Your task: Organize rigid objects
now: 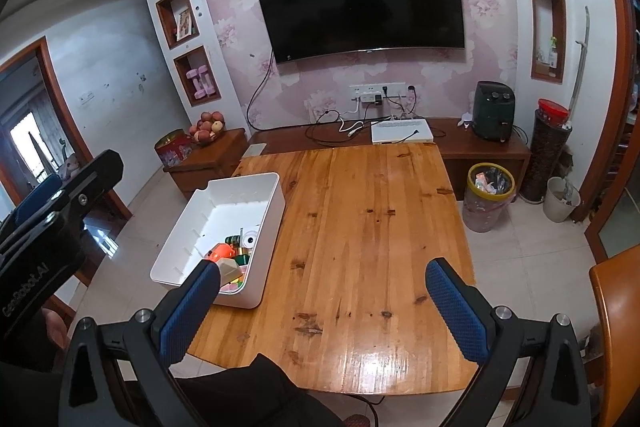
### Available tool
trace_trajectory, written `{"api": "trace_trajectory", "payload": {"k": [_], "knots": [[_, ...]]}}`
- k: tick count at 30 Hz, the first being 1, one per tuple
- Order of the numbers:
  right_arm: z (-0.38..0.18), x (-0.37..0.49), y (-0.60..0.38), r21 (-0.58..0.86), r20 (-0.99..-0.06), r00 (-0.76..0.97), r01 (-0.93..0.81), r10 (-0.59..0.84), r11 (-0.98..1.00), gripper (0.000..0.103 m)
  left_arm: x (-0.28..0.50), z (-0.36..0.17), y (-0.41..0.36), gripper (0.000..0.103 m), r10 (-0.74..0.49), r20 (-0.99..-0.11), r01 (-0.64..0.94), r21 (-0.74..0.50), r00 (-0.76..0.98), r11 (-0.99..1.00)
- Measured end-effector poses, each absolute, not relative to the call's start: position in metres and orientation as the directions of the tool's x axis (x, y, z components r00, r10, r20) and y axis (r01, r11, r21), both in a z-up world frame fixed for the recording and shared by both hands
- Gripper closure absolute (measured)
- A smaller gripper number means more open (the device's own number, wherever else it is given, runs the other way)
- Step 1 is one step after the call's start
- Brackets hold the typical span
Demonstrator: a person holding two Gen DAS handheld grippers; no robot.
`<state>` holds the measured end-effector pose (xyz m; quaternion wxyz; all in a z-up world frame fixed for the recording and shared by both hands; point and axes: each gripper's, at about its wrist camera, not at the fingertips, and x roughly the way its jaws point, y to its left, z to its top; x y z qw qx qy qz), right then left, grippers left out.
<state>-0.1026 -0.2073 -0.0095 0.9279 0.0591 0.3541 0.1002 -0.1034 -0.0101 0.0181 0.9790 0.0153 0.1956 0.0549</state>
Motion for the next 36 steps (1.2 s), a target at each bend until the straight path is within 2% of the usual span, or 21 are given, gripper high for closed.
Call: {"api": "trace_trajectory", "payload": {"k": [36], "knots": [[-0.014,-0.101,-0.209,0.187,-0.67,0.706,-0.137,0.229,0.973,0.0,-0.104,0.035,-0.012,0.001,0.139,-0.357,-0.133,0.04,0.924,0.99]]}}
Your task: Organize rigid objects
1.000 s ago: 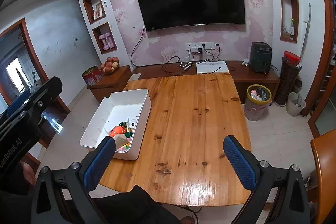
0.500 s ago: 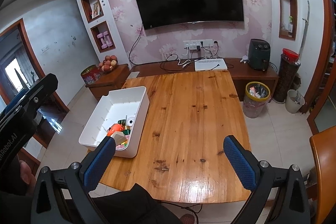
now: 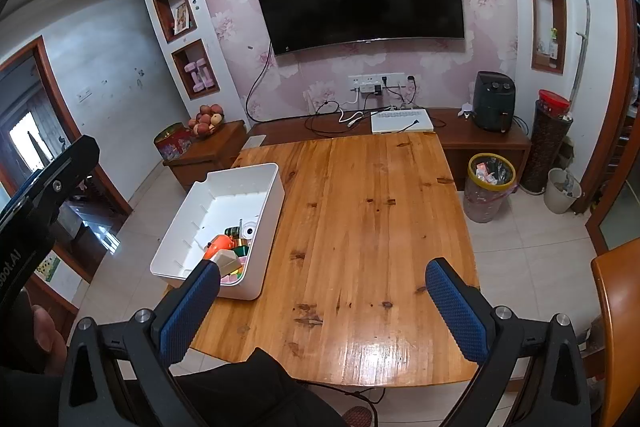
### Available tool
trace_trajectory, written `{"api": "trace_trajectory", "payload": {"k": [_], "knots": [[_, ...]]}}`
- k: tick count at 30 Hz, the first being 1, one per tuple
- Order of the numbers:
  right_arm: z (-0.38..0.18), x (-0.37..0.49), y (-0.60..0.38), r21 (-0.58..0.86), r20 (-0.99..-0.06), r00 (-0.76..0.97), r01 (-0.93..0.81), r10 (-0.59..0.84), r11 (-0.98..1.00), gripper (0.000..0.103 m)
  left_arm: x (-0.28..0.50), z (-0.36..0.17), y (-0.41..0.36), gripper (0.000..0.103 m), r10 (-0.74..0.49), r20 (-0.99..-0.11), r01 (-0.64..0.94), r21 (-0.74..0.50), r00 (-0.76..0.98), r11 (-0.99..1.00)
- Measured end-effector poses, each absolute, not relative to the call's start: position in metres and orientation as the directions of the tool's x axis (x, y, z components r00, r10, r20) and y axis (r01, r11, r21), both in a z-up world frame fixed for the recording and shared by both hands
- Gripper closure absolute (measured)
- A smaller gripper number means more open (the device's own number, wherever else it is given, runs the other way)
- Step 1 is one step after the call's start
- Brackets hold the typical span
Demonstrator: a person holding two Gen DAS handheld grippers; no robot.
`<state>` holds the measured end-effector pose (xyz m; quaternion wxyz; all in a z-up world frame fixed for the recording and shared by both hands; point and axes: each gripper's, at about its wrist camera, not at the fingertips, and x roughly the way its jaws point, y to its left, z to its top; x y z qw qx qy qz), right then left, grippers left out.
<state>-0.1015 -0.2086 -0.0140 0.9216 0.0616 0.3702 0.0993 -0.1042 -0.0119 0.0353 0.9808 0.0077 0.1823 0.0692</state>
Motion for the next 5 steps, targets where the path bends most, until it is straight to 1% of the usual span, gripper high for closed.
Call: {"api": "trace_trajectory", "payload": {"k": [5], "knots": [[-0.0136,-0.1004,-0.2066,0.188,-0.672,0.703,-0.143,0.233,0.972,0.0,-0.1015,0.0374,-0.0108,0.001,0.143,-0.353,-0.138,0.039,0.925,0.99]]}}
